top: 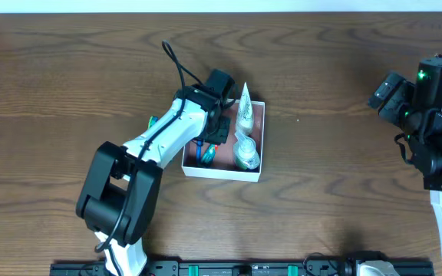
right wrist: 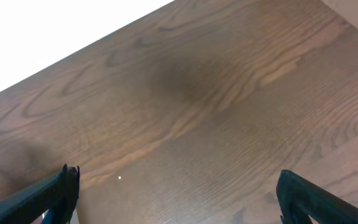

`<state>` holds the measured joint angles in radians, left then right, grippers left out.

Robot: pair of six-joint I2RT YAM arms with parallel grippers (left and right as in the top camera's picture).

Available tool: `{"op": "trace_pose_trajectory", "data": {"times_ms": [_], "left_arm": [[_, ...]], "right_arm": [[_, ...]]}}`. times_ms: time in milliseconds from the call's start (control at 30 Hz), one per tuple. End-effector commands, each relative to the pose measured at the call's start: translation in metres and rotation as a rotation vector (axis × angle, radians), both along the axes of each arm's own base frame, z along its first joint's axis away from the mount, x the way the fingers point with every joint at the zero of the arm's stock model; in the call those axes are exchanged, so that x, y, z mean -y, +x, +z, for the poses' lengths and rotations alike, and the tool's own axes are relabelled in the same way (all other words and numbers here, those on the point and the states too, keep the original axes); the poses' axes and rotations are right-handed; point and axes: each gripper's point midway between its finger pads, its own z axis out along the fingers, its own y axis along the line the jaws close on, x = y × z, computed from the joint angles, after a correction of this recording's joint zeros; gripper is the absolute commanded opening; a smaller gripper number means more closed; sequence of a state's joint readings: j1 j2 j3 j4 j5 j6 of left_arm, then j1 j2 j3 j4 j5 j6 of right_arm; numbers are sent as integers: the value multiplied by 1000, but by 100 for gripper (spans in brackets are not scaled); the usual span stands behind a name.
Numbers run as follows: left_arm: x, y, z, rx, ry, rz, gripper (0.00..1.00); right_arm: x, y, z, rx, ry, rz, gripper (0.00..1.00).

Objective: Pack container
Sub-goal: 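Place the toothpaste tube into the box beside the razor, then move the left gripper to the green toothbrush and grasp its handle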

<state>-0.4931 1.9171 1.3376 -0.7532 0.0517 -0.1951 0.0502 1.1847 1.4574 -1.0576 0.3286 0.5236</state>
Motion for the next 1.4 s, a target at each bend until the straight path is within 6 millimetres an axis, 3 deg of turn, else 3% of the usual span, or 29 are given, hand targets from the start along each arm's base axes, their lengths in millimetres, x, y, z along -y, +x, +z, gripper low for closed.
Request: {"op": "trace_pose_trajectory", "data": {"times_ms": [0,133,200,233,333,433,533,633,867,1100,1367], "left_arm": [[7,9,41,69,-52,8,30],[9,6,98,146,-115,1,30],[-1,5,126,221,-109,4,31],[-11,5,140,267,-83,21,32],[-57,6,168,372,56,104,50],[-98,5,174,388,155,188,60],[-131,5,159,331,197,248,66],[-158,1,129,227,209,264,72],[-195,-1,68,25,185,316,71],[-203,-3,20,-112,211,321,71],[-203,-6,-10,-191,226,299,71]], "right_arm": [[3,-1,2,7,7,-19,99],[3,-1,2,7,7,-19,99],[3,-1,1,7,7,-19,99],[3,-1,2,7,7,-19,99],[3,-1,2,7,7,-19,99],[3,-1,2,7,7,-19,99],[3,-1,2,7,7,-19,99],[3,-1,2,7,7,-19,99],[3,-1,2,7,7,-19,99],[3,-1,2,7,7,-19,99],[3,-1,1,7,7,-19,99]]}}
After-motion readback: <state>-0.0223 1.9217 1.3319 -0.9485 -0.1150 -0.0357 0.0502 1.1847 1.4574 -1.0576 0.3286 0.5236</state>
